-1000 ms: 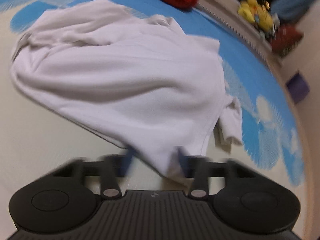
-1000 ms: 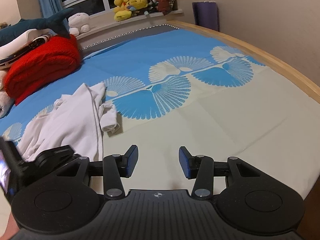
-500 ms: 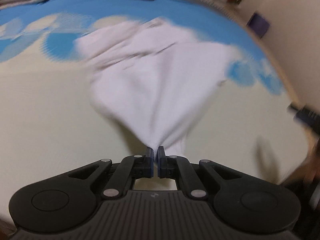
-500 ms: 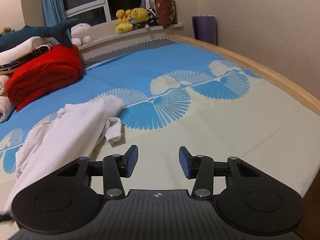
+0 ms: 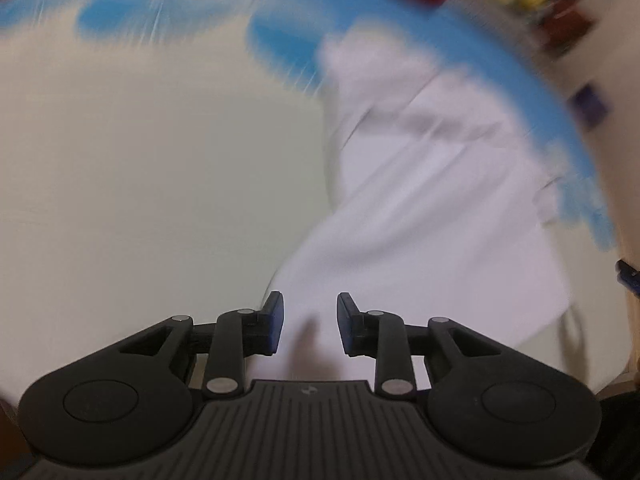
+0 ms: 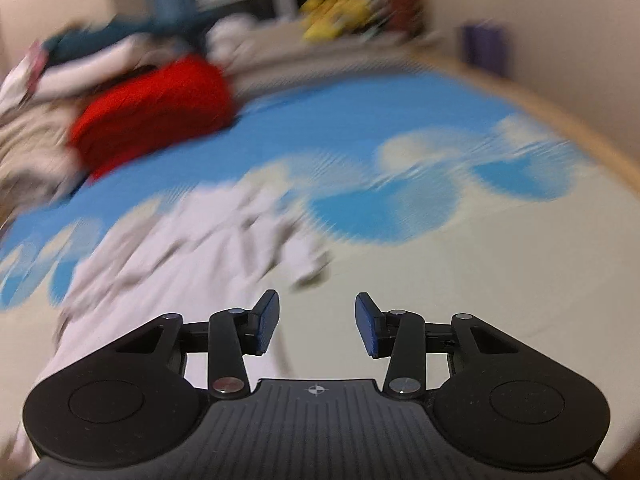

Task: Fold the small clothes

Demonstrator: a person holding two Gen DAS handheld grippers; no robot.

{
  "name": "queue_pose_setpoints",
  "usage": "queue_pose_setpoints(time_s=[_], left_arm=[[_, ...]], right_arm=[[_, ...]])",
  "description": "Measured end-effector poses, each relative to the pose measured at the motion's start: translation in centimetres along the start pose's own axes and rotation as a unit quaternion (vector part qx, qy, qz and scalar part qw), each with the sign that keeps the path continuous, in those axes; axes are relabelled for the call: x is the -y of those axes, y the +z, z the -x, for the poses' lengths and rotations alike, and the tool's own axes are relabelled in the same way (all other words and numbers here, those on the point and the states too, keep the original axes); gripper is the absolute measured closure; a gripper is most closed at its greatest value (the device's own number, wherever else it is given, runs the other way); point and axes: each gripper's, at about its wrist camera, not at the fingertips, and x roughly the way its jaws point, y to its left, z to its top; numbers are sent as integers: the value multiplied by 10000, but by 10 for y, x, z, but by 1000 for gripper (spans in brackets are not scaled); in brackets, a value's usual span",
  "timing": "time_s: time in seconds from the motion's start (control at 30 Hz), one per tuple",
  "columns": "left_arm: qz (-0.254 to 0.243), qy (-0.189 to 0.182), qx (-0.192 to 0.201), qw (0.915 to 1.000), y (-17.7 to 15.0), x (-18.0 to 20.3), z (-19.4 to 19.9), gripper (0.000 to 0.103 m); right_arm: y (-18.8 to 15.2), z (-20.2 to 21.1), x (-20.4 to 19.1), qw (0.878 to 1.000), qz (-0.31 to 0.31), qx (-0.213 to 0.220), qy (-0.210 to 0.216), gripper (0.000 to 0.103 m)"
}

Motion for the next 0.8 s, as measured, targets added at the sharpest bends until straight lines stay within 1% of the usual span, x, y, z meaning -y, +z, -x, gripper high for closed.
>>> queue_pose_setpoints(time_s=[0.03,0.07,0.1,0.13,0.17,0.2,0.27,0.33,0.37,0.4,0.43,0.47,0.5,0.57,0.6,0.67,0.73,0.77,0.8], left_arm=[[-106,208,-86,9997,1,2,-5,71],[-226,292,-72,9993,5,5,-7,69],[-298,253,-59,9992,8,6,-8,62],[-344,152,-86,9993,11,6,-11,55],[-368,109,-152,9991,13,5,-13,54],[-386,142,-229,9989,13,3,-16,54],[-446,353,-416,9975,12,0,-27,55],[-565,457,-595,9956,9,0,-35,56],[-658,476,-606,9949,4,0,-35,57],[-775,493,-583,9941,3,2,-36,64],[-883,456,-568,9934,3,4,-37,87],[-907,385,-585,9934,1,5,-36,98],[-925,349,-558,9935,0,6,-35,99],[-1099,363,-402,9925,-3,11,-25,100],[-1119,272,-282,9929,-4,12,-17,100],[-1056,-119,52,9943,-7,13,10,100],[-1024,-683,500,9911,-14,8,45,100],[-1054,-940,745,9872,-18,6,62,100],[-1078,-1060,854,9848,-19,8,69,100]], right_arm=[[-1,-12,-4,9997,114,-202,36,56],[-1,-27,-6,9988,172,-447,57,55],[-3,-44,-7,9970,155,-755,73,54],[-6,-55,-7,9952,130,-963,87,53],[-9,-67,-9,9932,124,-1154,73,53],[-12,-78,-11,9910,155,-1329,34,53],[-19,-90,-18,9873,282,-1561,-7,53],[-27,-96,-26,9846,514,-1667,-147,53],[-30,-96,-30,9833,630,-1699,-182,57],[-33,-96,-34,9822,744,-1720,-161,63],[-36,-95,-36,9816,807,-1728,-109,77],[-37,-92,-38,9817,871,-1695,-49,93],[-38,-86,-36,9819,900,-1665,44,95],[-32,-70,-31,9856,749,-1496,259,96],[-25,-59,-25,9880,567,-1378,411,97],[-10,-27,-9,9907,-18,-1013,908,97],[3,19,16,9836,-642,-454,1622,98],[7,39,29,9766,-879,-193,1954,98],[8,55,41,9693,-1066,-7,2214,98]])
